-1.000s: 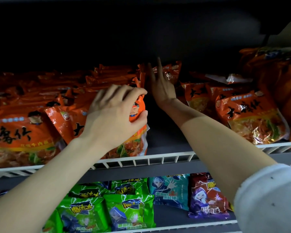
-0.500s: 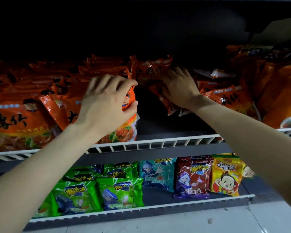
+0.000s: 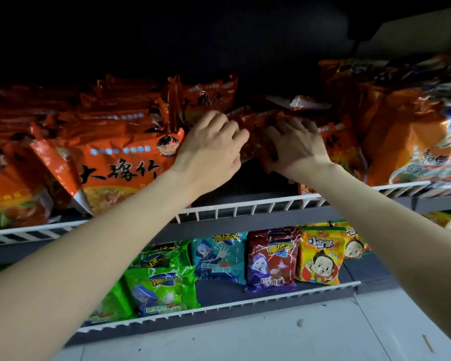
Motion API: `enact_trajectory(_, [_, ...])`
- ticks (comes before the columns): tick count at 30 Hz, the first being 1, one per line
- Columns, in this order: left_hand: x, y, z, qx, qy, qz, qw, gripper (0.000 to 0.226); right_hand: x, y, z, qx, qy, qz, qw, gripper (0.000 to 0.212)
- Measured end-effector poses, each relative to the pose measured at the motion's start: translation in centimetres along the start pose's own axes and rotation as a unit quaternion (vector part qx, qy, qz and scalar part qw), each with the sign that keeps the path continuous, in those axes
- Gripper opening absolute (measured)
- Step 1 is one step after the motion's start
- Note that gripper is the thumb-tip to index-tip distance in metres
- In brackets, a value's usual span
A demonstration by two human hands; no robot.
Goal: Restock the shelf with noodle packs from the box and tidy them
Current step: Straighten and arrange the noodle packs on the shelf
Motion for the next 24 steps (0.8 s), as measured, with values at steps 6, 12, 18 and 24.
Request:
enact_trajectory(6, [-0.9, 1.9, -1.5, -0.127, -0.035, -0.087, 0.987, 0.034, -0.1, 0.3, 0.8, -0.005, -0.034, 0.033, 0.999, 0.051])
enact_trajectory(12, [0.3, 2.8, -2.7, -0.063, 0.085, -0.056, 0.993, 0.033, 0.2, 0.2, 0.6, 0.044, -0.013, 0.026, 0.999, 0.064])
enact_trajectory(18, [-4.4, -1.3, -0.2, 0.326, 0.176, -0.167, 0.914, 0.061, 0.5, -0.9, 0.1, 0.130, 0.073, 0.047, 0.988, 0.048])
enact_trajectory(24, [-10.3, -0.9, -0.1, 0.499, 0.301, -0.196, 0.788, 0.097, -0.1, -0.8, 0.5, 0.020, 0.059, 0.029, 0.998, 0.049])
Point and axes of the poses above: each hand's wrist, its own y-axis away from the middle knuckle, its own x-axis out of the back of the hand, z = x × y, the point moved 3 cm from there along -y, towards the middle knuckle, and after that the axes turned 5 degrees about z, right-handed, at the moved point
